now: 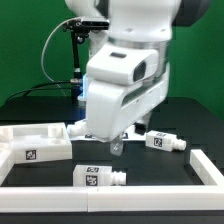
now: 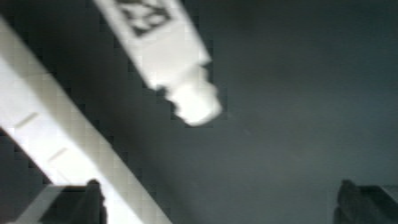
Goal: Assemble one leg
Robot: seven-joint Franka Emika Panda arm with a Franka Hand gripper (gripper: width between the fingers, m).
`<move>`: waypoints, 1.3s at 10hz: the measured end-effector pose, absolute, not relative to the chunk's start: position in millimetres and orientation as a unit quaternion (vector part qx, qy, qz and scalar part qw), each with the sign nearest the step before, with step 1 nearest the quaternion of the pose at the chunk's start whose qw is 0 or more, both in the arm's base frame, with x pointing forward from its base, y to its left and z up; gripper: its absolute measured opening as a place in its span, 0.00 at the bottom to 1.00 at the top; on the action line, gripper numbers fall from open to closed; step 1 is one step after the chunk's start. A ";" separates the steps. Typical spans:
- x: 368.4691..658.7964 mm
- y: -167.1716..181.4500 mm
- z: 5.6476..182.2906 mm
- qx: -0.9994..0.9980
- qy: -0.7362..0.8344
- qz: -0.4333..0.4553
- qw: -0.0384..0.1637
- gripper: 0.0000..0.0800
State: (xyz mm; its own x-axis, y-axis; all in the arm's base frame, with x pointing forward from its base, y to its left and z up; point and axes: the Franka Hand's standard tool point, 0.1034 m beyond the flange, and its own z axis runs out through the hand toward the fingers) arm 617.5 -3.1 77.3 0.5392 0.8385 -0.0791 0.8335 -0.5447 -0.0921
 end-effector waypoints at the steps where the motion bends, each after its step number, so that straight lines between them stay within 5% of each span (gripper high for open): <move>1: 617.4 0.2 78.3 -0.883 -0.465 0.057 0.021 0.81; 4: 617.2 -1.3 74.9 -0.878 -0.475 0.056 0.021 0.81; 9: 601.5 -43.7 24.8 -0.813 -0.581 0.021 0.015 0.81; 13: 597.7 -42.2 19.8 -0.817 -0.576 0.025 0.018 0.78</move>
Offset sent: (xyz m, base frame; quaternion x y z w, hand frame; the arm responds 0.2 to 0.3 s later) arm 0.0000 0.0000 0.0000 0.0000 0.0000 0.0000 1.0000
